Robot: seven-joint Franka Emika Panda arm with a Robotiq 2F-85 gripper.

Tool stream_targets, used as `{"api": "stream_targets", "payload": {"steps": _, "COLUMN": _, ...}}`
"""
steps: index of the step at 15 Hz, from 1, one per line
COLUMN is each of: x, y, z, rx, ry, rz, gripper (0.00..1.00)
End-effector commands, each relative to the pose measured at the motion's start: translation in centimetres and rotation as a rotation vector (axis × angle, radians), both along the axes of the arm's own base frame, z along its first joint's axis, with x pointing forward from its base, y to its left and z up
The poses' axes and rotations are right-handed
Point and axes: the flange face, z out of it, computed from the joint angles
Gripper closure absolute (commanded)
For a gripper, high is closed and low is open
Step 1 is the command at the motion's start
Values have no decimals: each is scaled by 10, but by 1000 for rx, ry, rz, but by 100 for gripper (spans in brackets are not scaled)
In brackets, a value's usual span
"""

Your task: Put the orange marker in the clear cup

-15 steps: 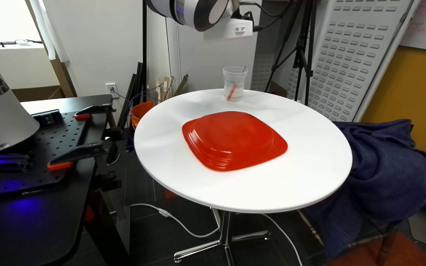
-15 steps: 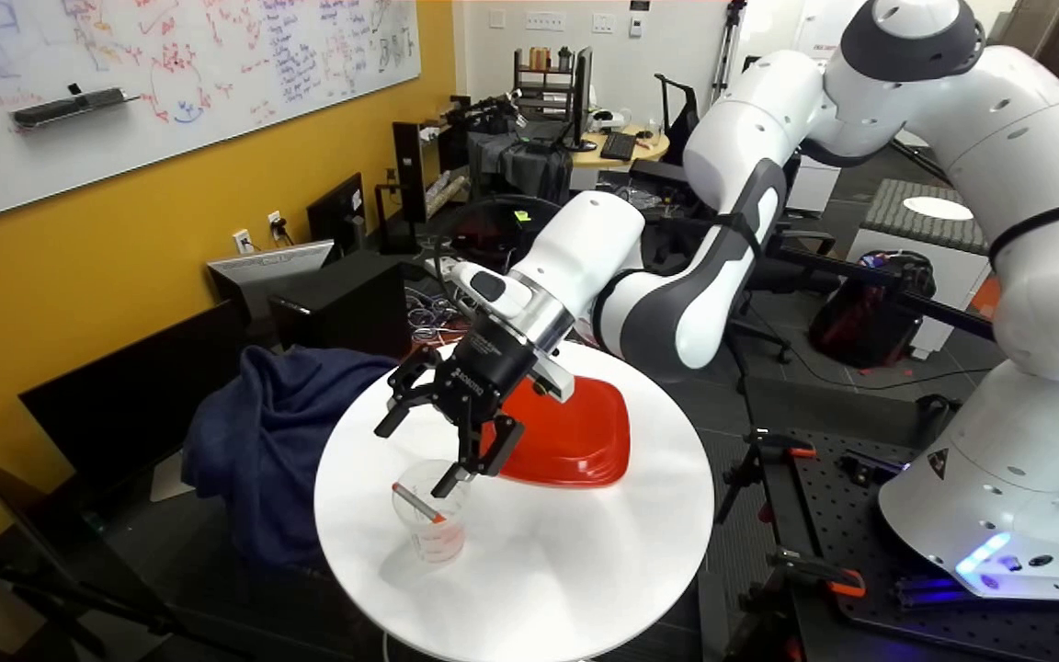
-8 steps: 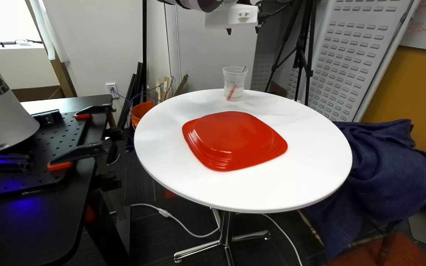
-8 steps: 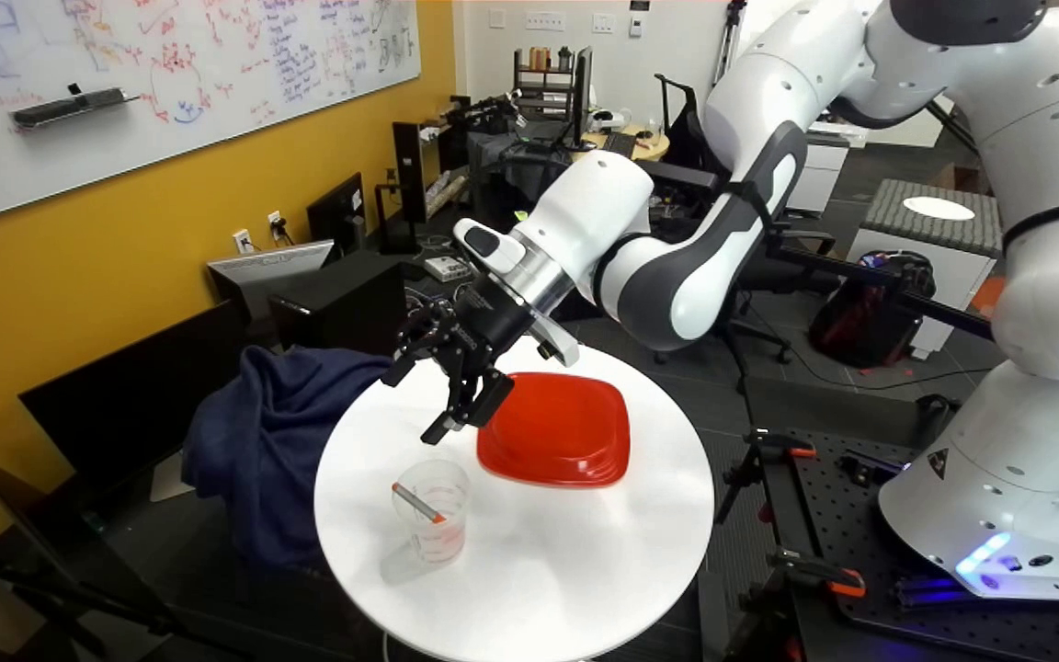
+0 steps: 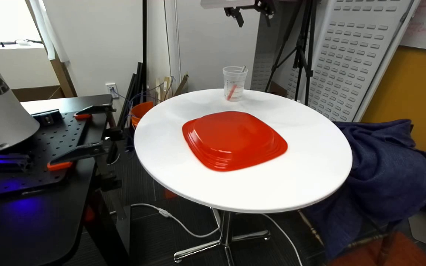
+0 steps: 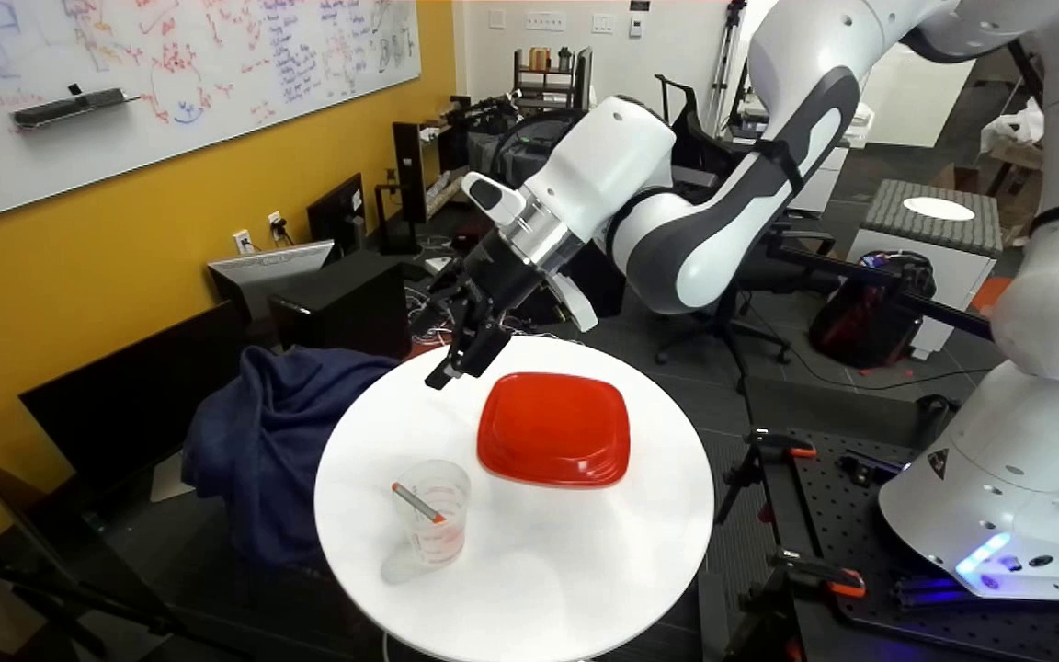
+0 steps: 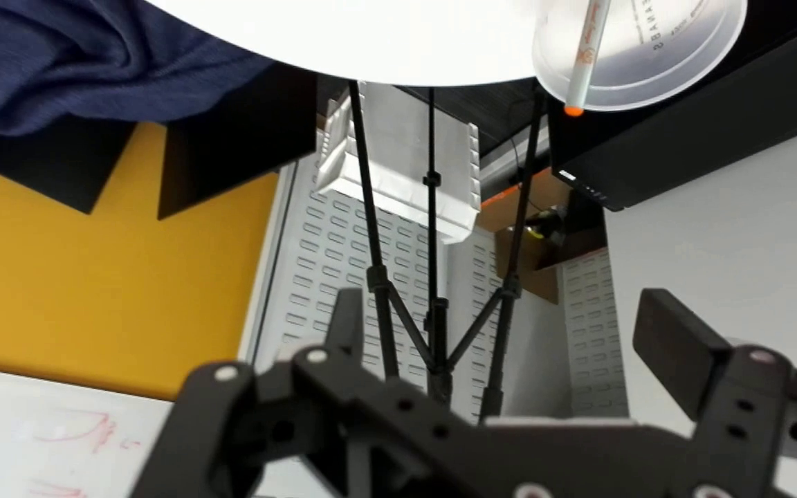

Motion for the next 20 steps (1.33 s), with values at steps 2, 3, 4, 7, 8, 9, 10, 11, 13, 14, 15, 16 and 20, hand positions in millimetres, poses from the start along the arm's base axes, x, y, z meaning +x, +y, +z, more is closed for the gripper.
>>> {"api": "stream_targets", "payload": {"steps": 2, "x": -12, "y": -8, "z": 16, "rx": -86, "ry": 104, "rz": -190, "gripper": 0}}
{"api": "stream_targets", "payload": {"steps": 3, "x": -12, "y": -9, "z": 18, "rx": -99, "ry": 125, "rz": -224, "gripper": 0}}
{"api": "stream_targets", "payload": {"steps": 4, "x": -12, "y": -10, "z": 21, "rx": -112, "ry": 143, "rz": -259, "gripper": 0}}
{"api": "stream_targets", "payload": {"steps": 7, "x": -14, "y": -16, "z": 27, "rx": -149, "ry": 187, "rz": -365, "gripper": 0}}
{"api": "stream_targets", "payload": {"steps": 8, "x": -16, "y": -18, "z": 40, "rx": -144, "ry": 177, "rz": -405, "gripper": 0}}
{"api": "stream_targets", "payload": {"steps": 9, "x": -16, "y": -22, "z": 45, "rx": -132, "ry": 182, "rz": -453, "gripper": 0}}
{"api": "stream_targets", "payload": {"steps": 10, "x": -18, "y": -28, "z": 49, "rx": -123, "ry": 195, "rz": -486, "gripper": 0}}
{"api": "stream_targets", "payload": {"steps": 11, "x": -19, "y": -33, "z": 43, "rx": -149, "ry": 210, "rz": -537, "gripper": 0}}
{"api": "stream_targets", "payload": {"steps": 13, "x": -21, "y": -33, "z": 48, "rx": -188, "ry": 225, "rz": -600, "gripper": 0}}
{"api": "stream_targets", "payload": {"steps": 14, "x": -22, "y": -33, "z": 46, "rx": -208, "ry": 237, "rz": -629, "gripper": 0}}
{"api": "stream_targets", "payload": {"steps": 15, "x": -22, "y": -34, "z": 44, "rx": -225, "ry": 248, "rz": -656, "gripper": 0}}
{"api": "stream_targets", "payload": {"steps": 16, "x": -22, "y": -32, "z": 41, "rx": -240, "ry": 264, "rz": -673, "gripper": 0}}
{"api": "stream_targets", "payload": {"steps": 20, "x": -21, "y": -33, "z": 35, "rx": -220, "ry": 269, "rz": -642, "gripper": 0}}
